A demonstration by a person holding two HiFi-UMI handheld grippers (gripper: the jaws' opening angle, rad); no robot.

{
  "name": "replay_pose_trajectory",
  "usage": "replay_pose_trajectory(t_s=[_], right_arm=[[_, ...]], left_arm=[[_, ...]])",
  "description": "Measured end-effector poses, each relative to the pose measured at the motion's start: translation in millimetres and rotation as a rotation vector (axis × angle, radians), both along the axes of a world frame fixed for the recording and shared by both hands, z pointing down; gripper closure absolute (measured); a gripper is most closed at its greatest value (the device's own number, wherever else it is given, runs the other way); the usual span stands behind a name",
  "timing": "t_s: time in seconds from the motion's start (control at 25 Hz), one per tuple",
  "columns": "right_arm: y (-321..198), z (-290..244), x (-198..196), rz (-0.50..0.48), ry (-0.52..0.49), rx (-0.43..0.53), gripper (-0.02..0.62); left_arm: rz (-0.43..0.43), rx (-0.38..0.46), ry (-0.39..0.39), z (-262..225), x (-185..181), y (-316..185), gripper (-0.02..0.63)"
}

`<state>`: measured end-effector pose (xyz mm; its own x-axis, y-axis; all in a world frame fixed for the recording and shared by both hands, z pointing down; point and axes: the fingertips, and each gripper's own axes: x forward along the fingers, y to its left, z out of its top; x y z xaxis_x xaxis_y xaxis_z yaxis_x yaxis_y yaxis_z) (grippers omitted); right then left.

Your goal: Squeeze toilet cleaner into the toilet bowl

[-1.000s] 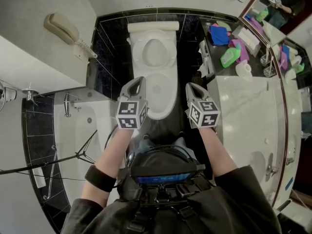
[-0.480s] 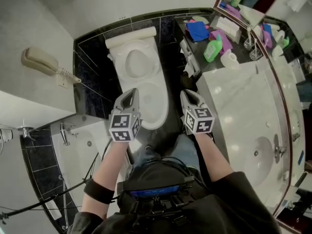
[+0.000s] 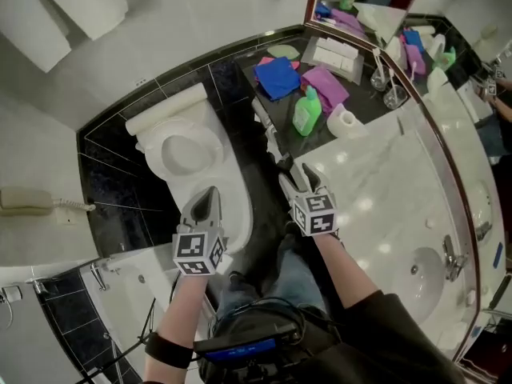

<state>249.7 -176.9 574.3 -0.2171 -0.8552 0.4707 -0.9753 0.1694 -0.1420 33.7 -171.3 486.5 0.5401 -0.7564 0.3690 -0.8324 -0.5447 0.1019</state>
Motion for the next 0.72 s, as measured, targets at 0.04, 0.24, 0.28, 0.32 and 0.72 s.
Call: replay_pose_trajectory(t_s=[0.04, 0.24, 0.28, 0.32, 0.72], right_arm=[[-9.6, 5.7, 14.7, 0.002, 0.012, 0.002, 0.272], [-59.9, 30.2, 77.2, 0.023, 0.056, 0.012, 0.182], [-69.5, 34.9, 85.5, 0.023, 0.063, 0.014, 0.166], [-79.1, 38.8, 91.8, 0.018, 0.068, 0.015, 0.164], [-155.5, 65.6, 109.0, -0.06, 0.103, 0.091, 0.147]], left_arm=[[0.013, -0.002, 0.0, 2.0, 17.3, -8.3, 0.601], [0.07, -0.01, -0.001, 13.6, 91.9, -50.2, 0.601], [0.075, -0.012, -0.003, 17.3, 103.0, -58.2, 0.601], [0.076, -0.014, -0.005, 21.5, 112.9, -66.2, 0.601], [0.081, -0.035, -0.03, 63.6, 174.6, -120.3, 0.601]])
